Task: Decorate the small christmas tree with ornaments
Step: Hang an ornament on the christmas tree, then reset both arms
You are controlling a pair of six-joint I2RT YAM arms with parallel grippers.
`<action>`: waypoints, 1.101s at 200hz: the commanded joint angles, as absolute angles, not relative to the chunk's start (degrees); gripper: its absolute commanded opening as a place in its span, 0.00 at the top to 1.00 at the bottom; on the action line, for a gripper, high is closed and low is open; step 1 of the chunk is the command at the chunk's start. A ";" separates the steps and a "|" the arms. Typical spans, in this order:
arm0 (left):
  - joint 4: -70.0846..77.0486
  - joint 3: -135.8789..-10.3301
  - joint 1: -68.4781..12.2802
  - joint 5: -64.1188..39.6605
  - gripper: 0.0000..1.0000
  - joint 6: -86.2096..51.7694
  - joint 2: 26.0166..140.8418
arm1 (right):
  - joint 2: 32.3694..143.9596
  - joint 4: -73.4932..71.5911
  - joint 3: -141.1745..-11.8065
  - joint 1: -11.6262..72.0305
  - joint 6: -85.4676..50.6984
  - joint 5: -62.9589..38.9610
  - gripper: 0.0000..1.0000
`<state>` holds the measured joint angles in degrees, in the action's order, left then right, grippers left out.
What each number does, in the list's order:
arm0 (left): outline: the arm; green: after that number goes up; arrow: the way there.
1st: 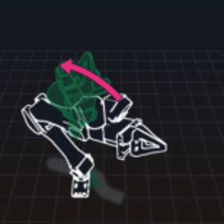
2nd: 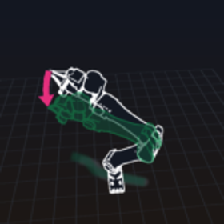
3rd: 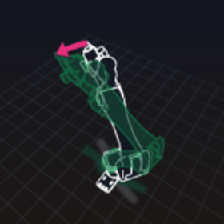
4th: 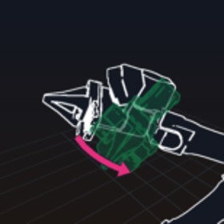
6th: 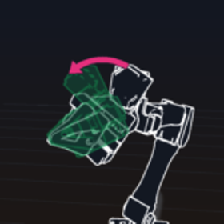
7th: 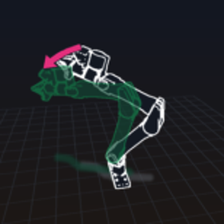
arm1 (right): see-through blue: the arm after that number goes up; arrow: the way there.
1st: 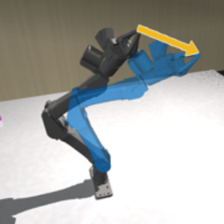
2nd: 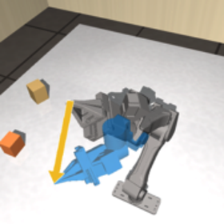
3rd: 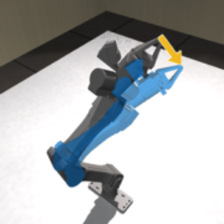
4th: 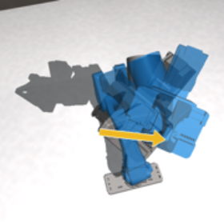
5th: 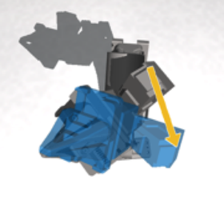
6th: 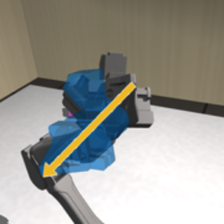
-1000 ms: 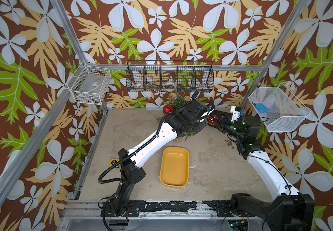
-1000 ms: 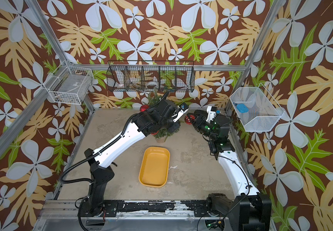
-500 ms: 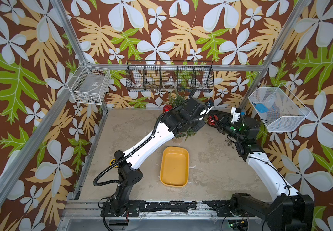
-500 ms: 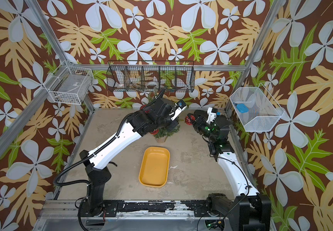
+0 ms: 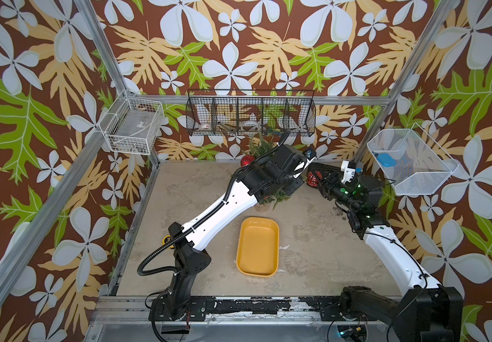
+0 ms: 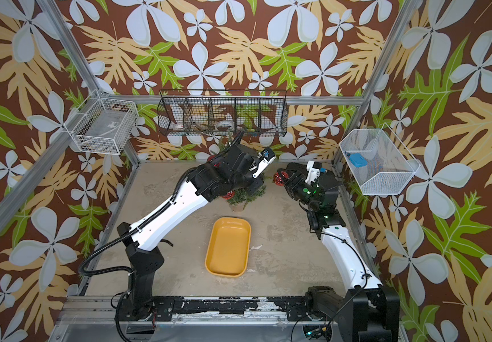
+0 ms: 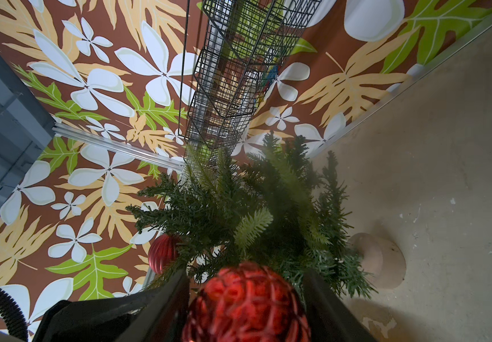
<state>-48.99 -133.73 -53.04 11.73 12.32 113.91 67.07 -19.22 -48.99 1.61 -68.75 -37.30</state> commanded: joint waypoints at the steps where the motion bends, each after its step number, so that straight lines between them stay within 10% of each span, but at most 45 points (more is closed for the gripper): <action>1: -47.90 -133.68 -53.07 11.34 0.66 12.13 113.25 | 66.88 -19.55 -49.18 1.65 -68.50 -36.78 0.27; 130: -47.17 -133.51 -53.08 12.91 0.58 11.84 111.68 | 66.12 -9.87 -52.69 1.46 -58.27 -34.02 0.24; 220: -26.29 -101.19 -51.43 29.83 0.00 10.02 83.05 | 62.55 11.00 -60.40 0.79 -25.08 -10.43 0.00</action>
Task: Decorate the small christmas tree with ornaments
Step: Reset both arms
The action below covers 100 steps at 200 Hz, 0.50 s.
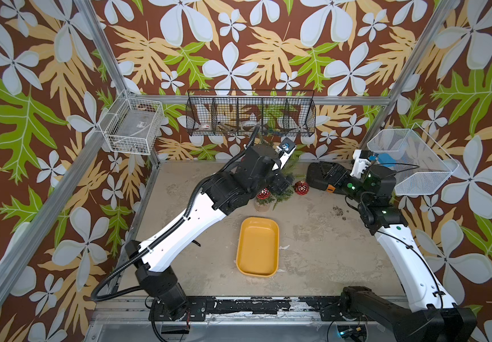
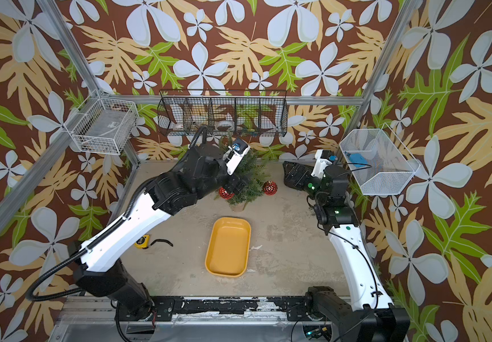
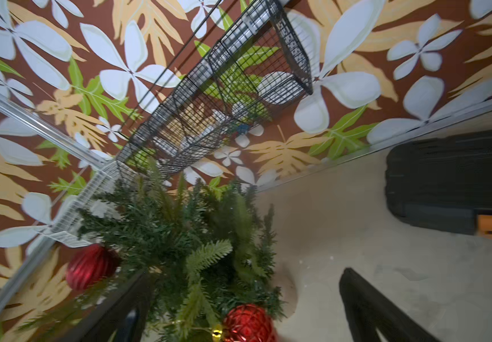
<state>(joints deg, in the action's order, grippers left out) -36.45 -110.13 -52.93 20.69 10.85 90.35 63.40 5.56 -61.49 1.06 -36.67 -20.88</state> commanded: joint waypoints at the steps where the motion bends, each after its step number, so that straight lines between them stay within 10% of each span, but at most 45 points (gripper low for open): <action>1: -26.06 -100.73 -51.29 30.03 0.00 9.93 82.66 | 62.52 11.04 -60.30 0.75 -24.85 -10.05 0.00; 100: 20.95 -29.13 -25.23 38.00 0.00 -0.05 48.02 | 56.76 -35.33 -14.42 0.62 -9.83 20.48 0.00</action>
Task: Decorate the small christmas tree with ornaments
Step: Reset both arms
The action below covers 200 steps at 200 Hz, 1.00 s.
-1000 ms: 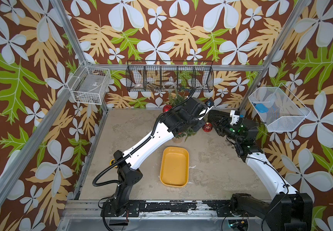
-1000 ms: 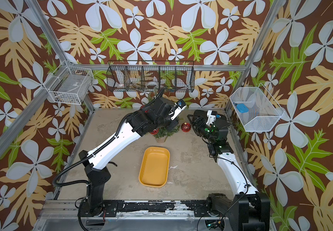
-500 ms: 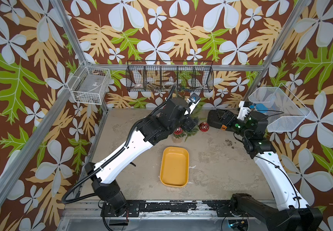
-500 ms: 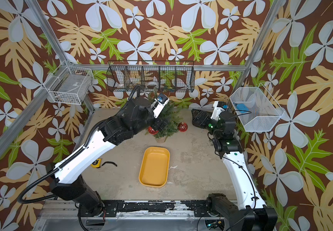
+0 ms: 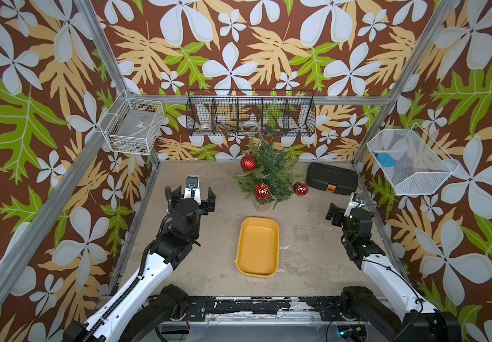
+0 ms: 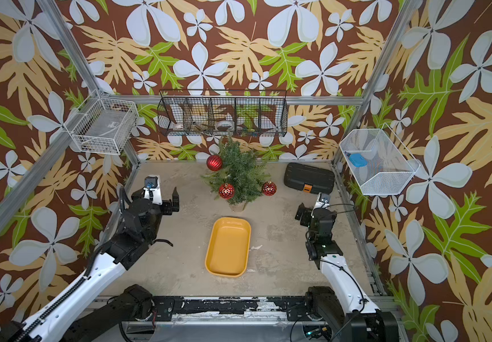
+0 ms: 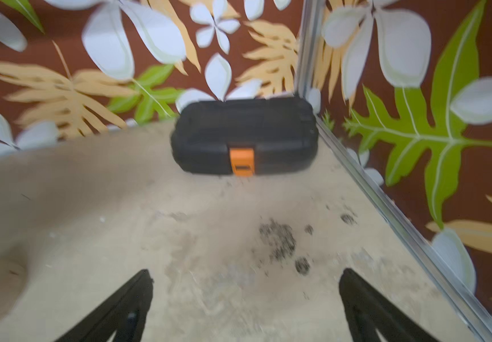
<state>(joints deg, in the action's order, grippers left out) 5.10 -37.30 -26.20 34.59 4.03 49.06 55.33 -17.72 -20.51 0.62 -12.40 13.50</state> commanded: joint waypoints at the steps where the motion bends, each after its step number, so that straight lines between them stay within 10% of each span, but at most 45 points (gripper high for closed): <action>1: 21.29 -28.85 -25.18 37.90 0.00 -0.33 47.96 | 56.86 -35.82 -14.11 0.62 -9.84 20.52 0.00; 74: 64.71 -3.56 -22.67 38.94 0.00 6.02 60.26 | 71.28 -63.17 -7.95 0.07 -6.77 9.57 0.04; 141: 94.44 -0.30 -4.11 11.22 0.00 -2.29 85.27 | 83.90 -68.41 -11.20 2.94 -3.28 11.93 0.00; 200: 72.03 -9.10 -2.72 7.71 0.00 -3.25 82.64 | 84.48 -69.82 -10.98 2.99 -2.97 12.05 0.00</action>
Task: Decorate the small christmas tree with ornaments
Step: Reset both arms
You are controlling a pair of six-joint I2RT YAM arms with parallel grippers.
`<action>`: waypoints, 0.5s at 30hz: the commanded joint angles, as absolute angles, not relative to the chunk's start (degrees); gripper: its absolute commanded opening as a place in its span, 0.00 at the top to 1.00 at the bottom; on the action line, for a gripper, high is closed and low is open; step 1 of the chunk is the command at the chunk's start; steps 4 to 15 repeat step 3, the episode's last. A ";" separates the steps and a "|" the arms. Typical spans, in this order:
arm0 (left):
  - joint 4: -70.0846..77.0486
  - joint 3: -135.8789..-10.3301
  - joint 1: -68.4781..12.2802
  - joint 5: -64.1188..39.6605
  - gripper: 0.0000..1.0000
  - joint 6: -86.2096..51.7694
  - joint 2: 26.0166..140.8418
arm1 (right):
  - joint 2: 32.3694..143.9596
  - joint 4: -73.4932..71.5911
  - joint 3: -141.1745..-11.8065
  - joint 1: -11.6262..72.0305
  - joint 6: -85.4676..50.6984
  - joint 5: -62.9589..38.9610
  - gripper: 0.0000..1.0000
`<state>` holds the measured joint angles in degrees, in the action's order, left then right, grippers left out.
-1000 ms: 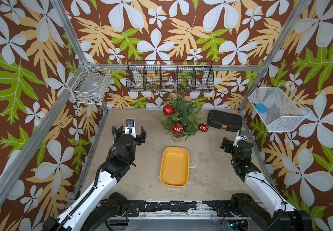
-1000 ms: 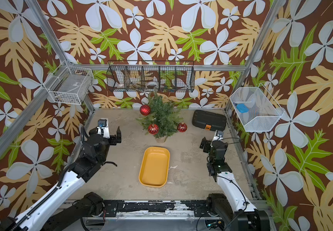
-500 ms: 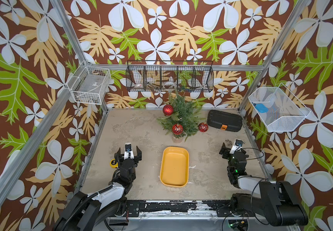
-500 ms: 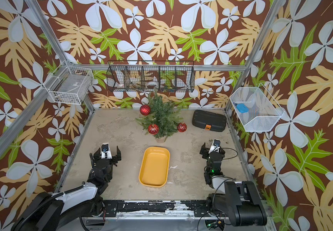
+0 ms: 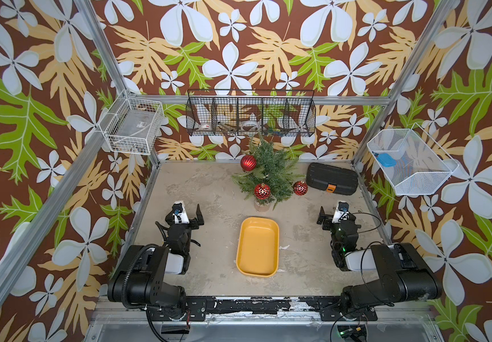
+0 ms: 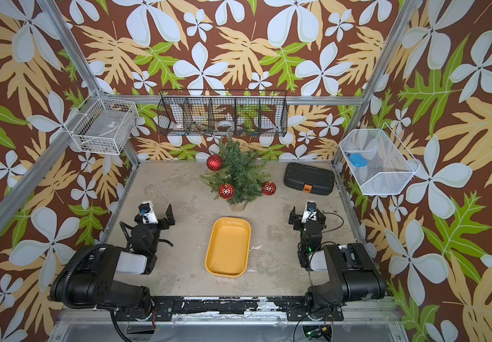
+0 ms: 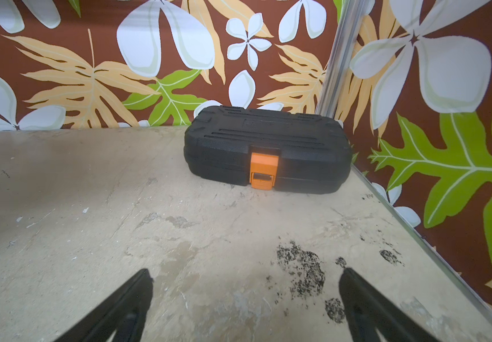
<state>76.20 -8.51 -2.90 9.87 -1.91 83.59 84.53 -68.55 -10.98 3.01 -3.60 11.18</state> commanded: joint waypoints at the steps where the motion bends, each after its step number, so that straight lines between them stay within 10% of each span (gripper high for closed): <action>1: 71.96 -9.12 -2.72 7.68 0.00 -3.29 82.50 | 84.47 -69.89 -10.98 2.99 -2.98 12.05 0.00; 15: 76.44 -8.40 -2.72 7.87 0.00 -2.83 84.12 | 83.96 -70.05 -10.62 3.04 -3.14 12.17 0.00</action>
